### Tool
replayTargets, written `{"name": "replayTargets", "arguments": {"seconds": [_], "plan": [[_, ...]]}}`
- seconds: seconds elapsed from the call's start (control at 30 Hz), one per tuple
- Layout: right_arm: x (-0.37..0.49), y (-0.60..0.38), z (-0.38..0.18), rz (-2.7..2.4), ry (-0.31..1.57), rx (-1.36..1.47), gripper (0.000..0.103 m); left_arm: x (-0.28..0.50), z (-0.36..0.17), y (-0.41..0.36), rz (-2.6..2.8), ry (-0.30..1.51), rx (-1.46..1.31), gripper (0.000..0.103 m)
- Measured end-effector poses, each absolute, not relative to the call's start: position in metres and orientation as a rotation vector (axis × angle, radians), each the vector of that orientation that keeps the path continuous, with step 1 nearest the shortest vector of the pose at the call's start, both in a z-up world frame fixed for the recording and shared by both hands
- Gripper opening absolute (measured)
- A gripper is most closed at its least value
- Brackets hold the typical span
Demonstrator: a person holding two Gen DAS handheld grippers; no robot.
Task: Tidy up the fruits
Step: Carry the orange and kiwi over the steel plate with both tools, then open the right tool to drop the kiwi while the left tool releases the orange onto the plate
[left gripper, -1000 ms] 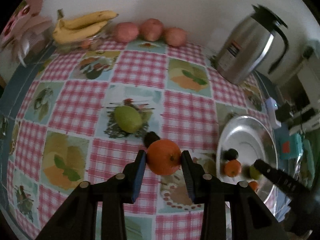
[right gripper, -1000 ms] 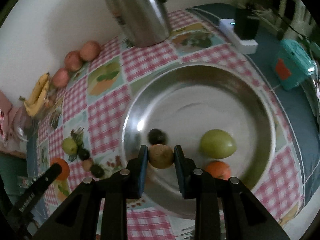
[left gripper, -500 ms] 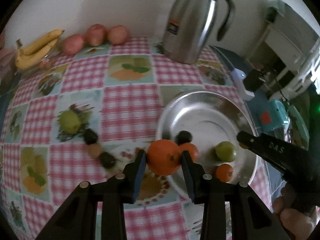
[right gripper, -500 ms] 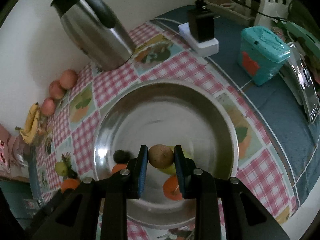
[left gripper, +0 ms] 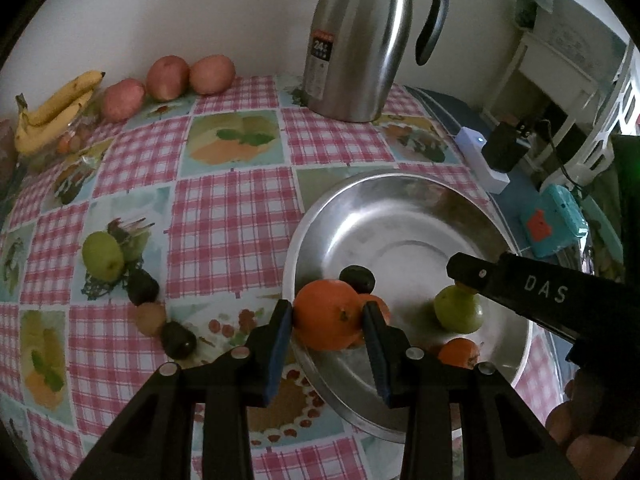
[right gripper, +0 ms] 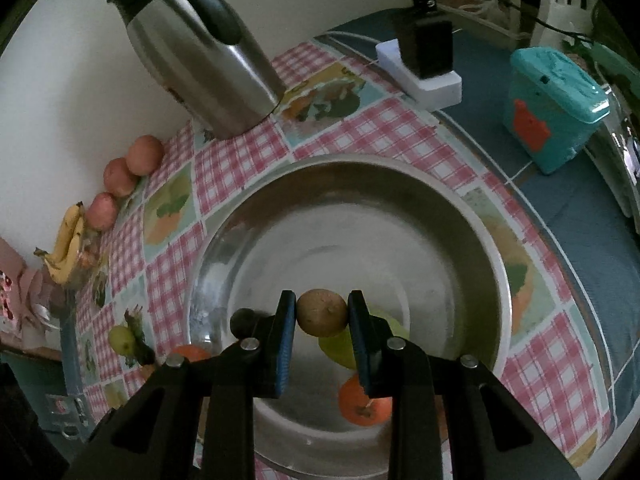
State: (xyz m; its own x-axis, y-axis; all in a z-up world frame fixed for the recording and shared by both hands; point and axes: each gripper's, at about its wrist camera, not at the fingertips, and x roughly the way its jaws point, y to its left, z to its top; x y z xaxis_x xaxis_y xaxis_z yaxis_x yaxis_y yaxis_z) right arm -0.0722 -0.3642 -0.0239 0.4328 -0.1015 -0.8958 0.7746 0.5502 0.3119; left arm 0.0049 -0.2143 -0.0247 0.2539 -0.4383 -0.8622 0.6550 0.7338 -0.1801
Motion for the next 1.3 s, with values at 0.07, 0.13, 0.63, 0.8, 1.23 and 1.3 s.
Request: {"name": "replayTargets", "arguments": {"seconds": [0.07, 0.13, 0.63, 0.8, 1.23, 1.3], "plan": [[-0.07, -0.363, -0.025, -0.622, 0.985, 0.81, 0.028, 0.006, -0.025, -0.214, -0.752, 1.088, 0.227, 0.039], [-0.069, -0.361, -0.024, -0.618, 0.991, 0.802, 0.028, 0.006, -0.026, -0.214, -0.755, 1.093, 0.226, 0.039], [-0.068, -0.36, -0.012, -0.616, 1.005, 0.776, 0.035, 0.005, -0.022, -0.213, -0.759, 1.091, 0.227, 0.051], [-0.068, -0.358, -0.005, -0.619, 1.011, 0.76, 0.035, 0.011, -0.017, -0.208, -0.74, 1.109, 0.201, 0.058], [-0.059, -0.34, 0.003, -0.618, 1.103, 0.653, 0.07, 0.045, -0.022, -0.171, -0.502, 1.254, 0.169, 0.081], [-0.057, -0.337, 0.003, -0.614, 1.12, 0.629, 0.07, 0.051, -0.026, -0.161, -0.464, 1.271, 0.155, 0.084]]}}
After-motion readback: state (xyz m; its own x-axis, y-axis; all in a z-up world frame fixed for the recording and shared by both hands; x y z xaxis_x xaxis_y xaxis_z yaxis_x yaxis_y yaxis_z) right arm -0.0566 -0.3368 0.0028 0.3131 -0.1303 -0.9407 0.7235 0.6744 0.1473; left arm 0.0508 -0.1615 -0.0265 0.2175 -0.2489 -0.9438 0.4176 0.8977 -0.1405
